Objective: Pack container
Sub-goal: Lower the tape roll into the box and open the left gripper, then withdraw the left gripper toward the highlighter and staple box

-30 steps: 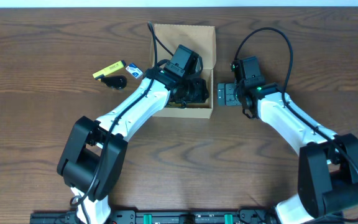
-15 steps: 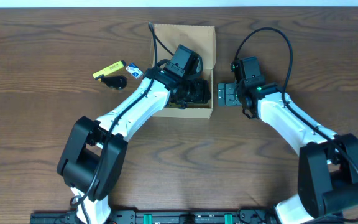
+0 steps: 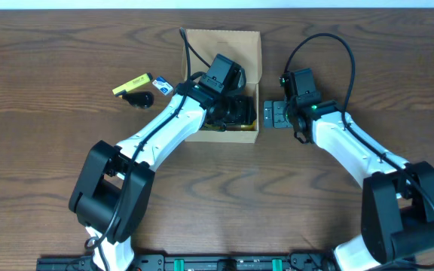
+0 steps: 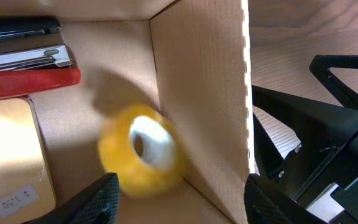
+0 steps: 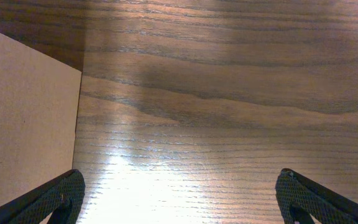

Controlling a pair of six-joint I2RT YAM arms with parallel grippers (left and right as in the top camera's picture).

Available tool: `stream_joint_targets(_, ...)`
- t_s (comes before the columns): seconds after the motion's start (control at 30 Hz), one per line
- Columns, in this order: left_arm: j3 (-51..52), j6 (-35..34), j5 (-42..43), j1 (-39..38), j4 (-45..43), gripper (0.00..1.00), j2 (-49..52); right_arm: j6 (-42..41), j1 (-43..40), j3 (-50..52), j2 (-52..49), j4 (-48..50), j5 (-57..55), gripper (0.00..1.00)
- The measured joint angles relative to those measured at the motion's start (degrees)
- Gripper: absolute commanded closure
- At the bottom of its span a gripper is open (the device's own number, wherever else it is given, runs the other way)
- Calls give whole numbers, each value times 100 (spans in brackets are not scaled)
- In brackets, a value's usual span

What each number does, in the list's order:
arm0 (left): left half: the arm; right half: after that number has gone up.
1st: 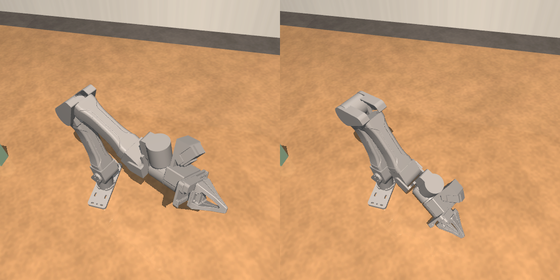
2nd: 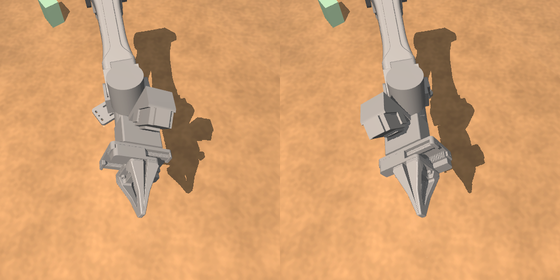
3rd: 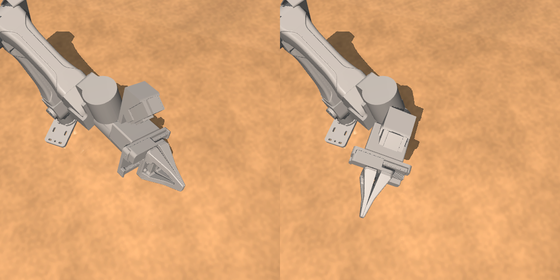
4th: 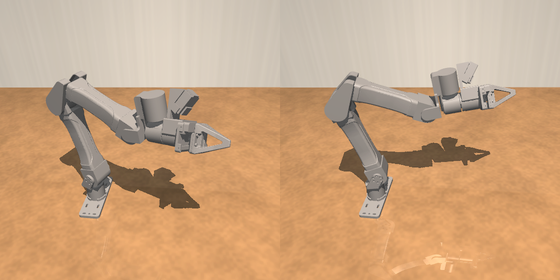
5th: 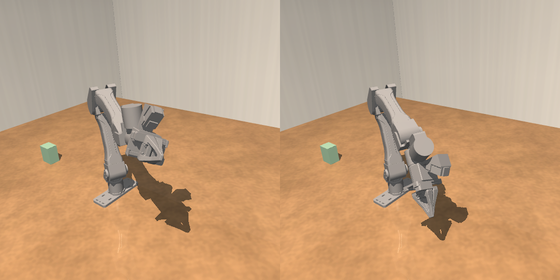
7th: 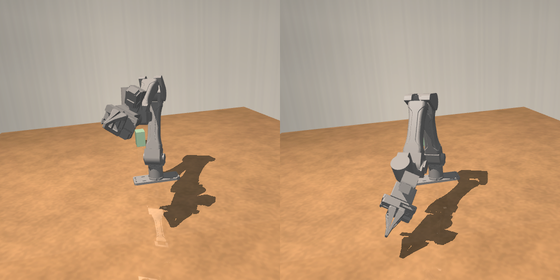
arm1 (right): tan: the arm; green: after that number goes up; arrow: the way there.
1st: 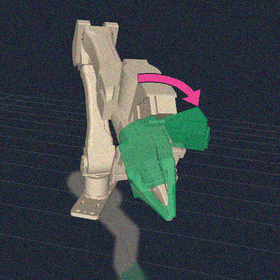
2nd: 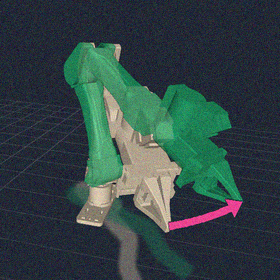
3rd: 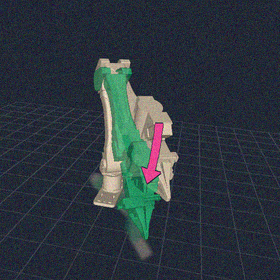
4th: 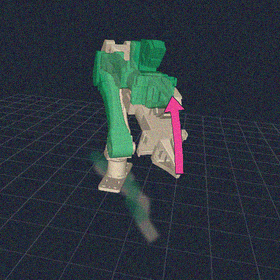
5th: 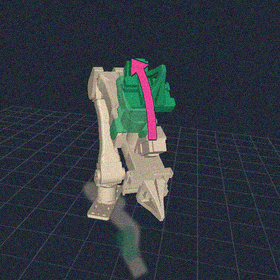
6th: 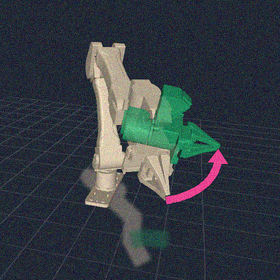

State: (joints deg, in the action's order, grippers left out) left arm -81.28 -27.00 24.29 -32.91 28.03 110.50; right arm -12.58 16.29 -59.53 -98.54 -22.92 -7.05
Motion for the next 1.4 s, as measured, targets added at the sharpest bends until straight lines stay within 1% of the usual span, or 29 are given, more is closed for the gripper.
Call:
stream_joint_targets(0.47,0,-22,0,0,-2,36,0,0,0,0,0,0,0,1)
stream_joint_targets(0.6,0,-31,-2,46,-2,41,0,0,0,0,0,0,0,1)
stream_joint_targets(0.7,0,-42,-83,151,44,41,-68,0,0,0,0,0,0,1)
stream_joint_targets(0.8,0,-44,-382,299,205,42,-332,-2,0,0,0,0,-2,1)
stream_joint_targets(1.07,-11,-42,-2024,577,715,43,-1515,-2,0,0,0,0,0,1)
stream_joint_targets(1.2,-22,-48,-2695,693,1193,48,-1799,-2,0,0,0,0,0,1)
stream_joint_targets(1.4,-22,-286,-3244,1102,1784,49,-1878,0,0,0,0,0,-2,1)
